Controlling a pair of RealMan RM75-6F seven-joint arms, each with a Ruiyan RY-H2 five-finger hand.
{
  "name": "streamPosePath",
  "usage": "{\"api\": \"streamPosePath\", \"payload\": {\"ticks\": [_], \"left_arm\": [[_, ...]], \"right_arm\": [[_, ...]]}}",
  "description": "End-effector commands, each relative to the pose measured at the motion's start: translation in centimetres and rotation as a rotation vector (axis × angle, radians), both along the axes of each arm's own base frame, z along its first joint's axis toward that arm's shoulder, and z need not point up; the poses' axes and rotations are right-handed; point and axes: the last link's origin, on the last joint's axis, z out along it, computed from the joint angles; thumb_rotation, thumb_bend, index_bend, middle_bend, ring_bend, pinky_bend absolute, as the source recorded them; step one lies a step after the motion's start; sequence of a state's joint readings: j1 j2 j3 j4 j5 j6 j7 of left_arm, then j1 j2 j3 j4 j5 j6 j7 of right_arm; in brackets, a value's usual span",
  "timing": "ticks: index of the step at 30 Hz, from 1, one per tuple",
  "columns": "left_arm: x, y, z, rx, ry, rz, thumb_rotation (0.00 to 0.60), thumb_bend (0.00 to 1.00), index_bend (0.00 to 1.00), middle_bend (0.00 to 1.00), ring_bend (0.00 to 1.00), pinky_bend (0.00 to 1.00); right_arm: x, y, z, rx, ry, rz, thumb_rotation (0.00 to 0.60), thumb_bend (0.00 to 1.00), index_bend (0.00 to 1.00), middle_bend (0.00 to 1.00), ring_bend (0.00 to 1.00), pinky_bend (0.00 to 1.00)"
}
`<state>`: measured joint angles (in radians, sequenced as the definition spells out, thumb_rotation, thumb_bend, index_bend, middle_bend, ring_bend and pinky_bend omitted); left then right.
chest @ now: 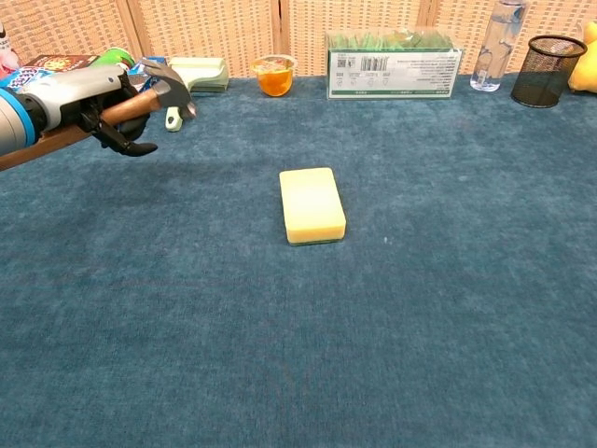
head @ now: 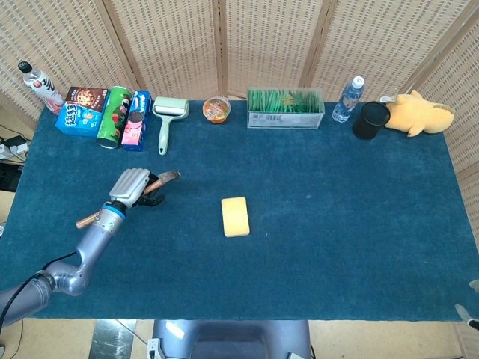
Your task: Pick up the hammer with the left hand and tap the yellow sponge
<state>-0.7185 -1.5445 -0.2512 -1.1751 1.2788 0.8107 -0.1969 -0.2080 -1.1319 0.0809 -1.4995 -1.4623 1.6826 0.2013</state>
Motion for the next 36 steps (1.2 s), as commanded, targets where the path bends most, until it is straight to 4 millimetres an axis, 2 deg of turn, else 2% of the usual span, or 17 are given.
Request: {"api": "streamPosePath", "payload": {"ticks": [1, 3, 6, 9, 12, 15, 22, 36], "left_arm": [[-0.1, -0.1, -0.4, -0.010, 0.017, -0.011, 0.600, 0.32, 0.63, 0.56, 0.41, 0.49], [-0.5, -0.3, -0.6, -0.025, 0.058, -0.018, 0.600, 0.30, 0.52, 0.46, 0.31, 0.42], [-0.9, -0.6, -0.7, -0.033, 0.093, -0.030, 0.600, 0.26, 0.28, 0.28, 0.15, 0.29], [-1.0, -0.9, -0.7, -0.039, 0.126, -0.047, 0.600, 0.22, 0.09, 0.16, 0.06, 0.21], [-0.9, -1.2, -0.6, -0.032, 0.142, -0.071, 0.600, 0.18, 0.00, 0.11, 0.01, 0.16], [-0.8, -1.6, -0.3, -0.023, 0.134, -0.086, 0.600, 0.16, 0.00, 0.07, 0.00, 0.14], [-1.3, -2.8, 1.0, 0.004, 0.121, -0.104, 0.600, 0.16, 0.00, 0.06, 0.00, 0.13], [-4.4, -6.6, 5.2, 0.081, 0.114, -0.057, 0.600, 0.16, 0.00, 0.06, 0.00, 0.13]], "right_arm": [[0.0, 0.0, 0.0, -0.001, -0.001, -0.001, 0.600, 0.10, 0.45, 0.49, 0.47, 0.35], [-0.1, 0.1, 0.1, -0.006, 0.000, -0.004, 0.600, 0.10, 0.45, 0.49, 0.48, 0.35], [-0.1, 0.2, 0.2, -0.008, 0.001, -0.004, 0.600, 0.10, 0.45, 0.49, 0.47, 0.35], [-0.1, 0.2, 0.2, -0.007, 0.000, -0.003, 0.600, 0.10, 0.45, 0.49, 0.47, 0.35], [-0.1, 0.1, 0.2, -0.007, -0.001, 0.000, 0.600, 0.10, 0.45, 0.49, 0.47, 0.35], [-0.1, 0.1, 0.2, -0.006, 0.000, 0.002, 0.600, 0.10, 0.45, 0.49, 0.47, 0.35], [0.0, -0.2, 0.3, -0.001, 0.005, 0.010, 0.600, 0.10, 0.45, 0.49, 0.47, 0.35], [0.2, -1.6, 0.0, 0.037, 0.017, 0.034, 0.600, 0.10, 0.45, 0.49, 0.47, 0.35]]}}
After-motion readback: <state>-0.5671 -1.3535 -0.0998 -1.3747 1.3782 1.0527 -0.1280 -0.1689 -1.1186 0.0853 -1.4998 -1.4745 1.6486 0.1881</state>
